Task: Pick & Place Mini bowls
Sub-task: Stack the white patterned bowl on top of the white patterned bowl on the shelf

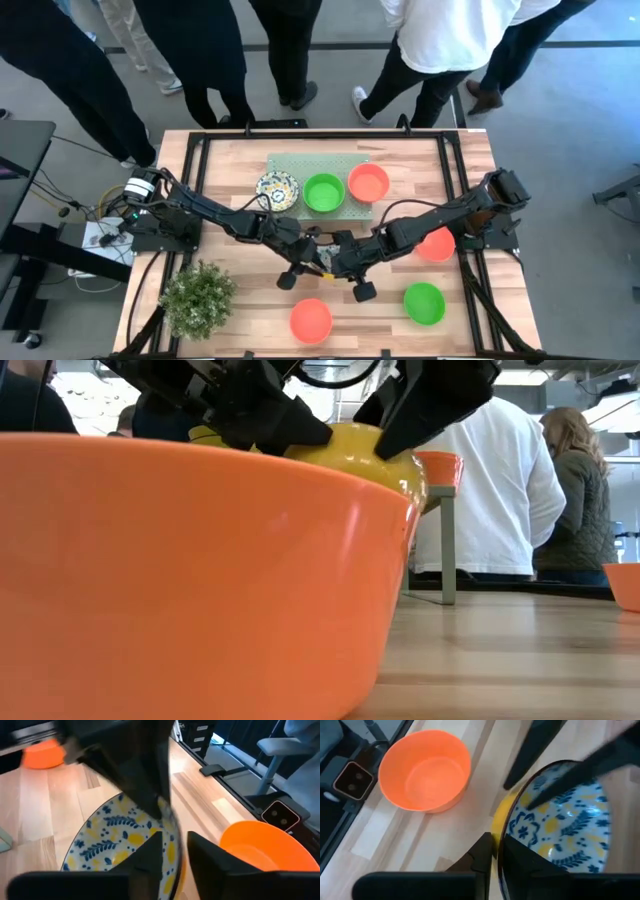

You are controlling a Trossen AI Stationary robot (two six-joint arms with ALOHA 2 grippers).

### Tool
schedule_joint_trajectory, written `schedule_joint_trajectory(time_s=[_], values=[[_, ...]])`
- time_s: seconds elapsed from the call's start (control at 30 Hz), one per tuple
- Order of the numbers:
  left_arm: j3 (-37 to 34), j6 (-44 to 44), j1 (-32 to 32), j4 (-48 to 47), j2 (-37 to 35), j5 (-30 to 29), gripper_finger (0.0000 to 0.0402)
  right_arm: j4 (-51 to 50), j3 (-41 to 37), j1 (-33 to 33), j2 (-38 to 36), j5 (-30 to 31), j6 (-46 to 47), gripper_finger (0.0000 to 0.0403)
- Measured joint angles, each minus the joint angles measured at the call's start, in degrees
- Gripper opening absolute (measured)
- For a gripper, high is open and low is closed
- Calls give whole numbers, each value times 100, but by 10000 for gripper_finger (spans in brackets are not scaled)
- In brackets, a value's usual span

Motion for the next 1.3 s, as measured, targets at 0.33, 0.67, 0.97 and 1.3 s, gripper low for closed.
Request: schedule_joint_trajectory(time_s=[0.33,0.67,0.97,1.3], values=[[0,83,-73,-26,0,-19,16,126,0,-71,-7,1,345,50],[-2,-471,-605,-99,-4,-370,15,235,0,-37,-16,-71,262,71],[-122,-818,-641,-244,0,-764,13,541,0,-64,-43,152,306,72],[72,-541,-1446,-1268,-1175,-2537,12,-590,1,296,-1108,660,324,72]])
